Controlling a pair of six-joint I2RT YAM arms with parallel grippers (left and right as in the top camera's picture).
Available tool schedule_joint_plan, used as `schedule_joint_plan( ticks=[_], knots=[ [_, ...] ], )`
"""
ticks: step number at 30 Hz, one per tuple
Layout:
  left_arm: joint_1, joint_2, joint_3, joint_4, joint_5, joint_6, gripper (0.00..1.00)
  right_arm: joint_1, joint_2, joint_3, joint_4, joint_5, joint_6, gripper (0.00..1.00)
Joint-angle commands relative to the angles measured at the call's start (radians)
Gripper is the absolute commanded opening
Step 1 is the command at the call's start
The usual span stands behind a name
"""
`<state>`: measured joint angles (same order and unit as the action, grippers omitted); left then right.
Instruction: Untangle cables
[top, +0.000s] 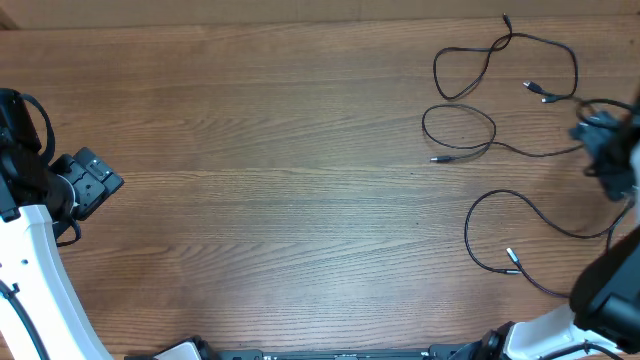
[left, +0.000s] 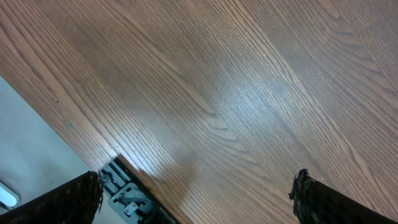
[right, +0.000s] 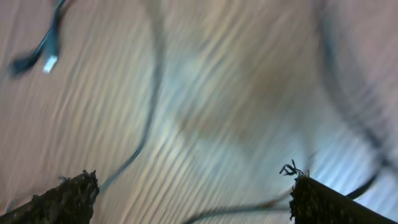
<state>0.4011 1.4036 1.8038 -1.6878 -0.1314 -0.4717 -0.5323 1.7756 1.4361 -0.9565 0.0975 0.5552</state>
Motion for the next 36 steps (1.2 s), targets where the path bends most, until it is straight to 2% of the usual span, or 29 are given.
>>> schedule_joint_plan(
  ticks=[1, 6, 15, 25, 27, 33, 36],
  knots=[
    [0.004, 0.002, -0.004, -0.002, 0.001, -0.015, 0.99, -0.048, 0.027, 0.016, 0.018, 0.015, -0.046, 1.0],
    [0.004, 0.002, -0.004, -0.002, 0.001, -0.015, 0.99, -0.079, 0.043, 0.016, 0.033, 0.032, -0.064, 1.0],
    [0.004, 0.002, -0.004, -0.002, 0.001, -0.015, 1.0, -0.079, 0.045, 0.014, 0.032, 0.278, -0.067, 1.0],
    [0.004, 0.002, -0.004, -0.002, 0.001, -0.015, 1.0, -0.086, 0.077, -0.028, 0.057, 0.267, -0.109, 1.0],
    [0.004, 0.002, -0.004, -0.002, 0.001, -0.015, 1.0, -0.093, 0.08, -0.028, 0.058, 0.248, -0.119, 0.92],
    [0.004, 0.002, -0.004, -0.002, 0.001, -0.015, 0.99, -0.137, 0.082, -0.028, 0.058, 0.235, -0.119, 0.46],
    [0.004, 0.002, -0.004, -0.002, 0.001, -0.015, 0.99, -0.162, 0.082, -0.028, 0.063, 0.189, -0.119, 0.42]
  ],
)
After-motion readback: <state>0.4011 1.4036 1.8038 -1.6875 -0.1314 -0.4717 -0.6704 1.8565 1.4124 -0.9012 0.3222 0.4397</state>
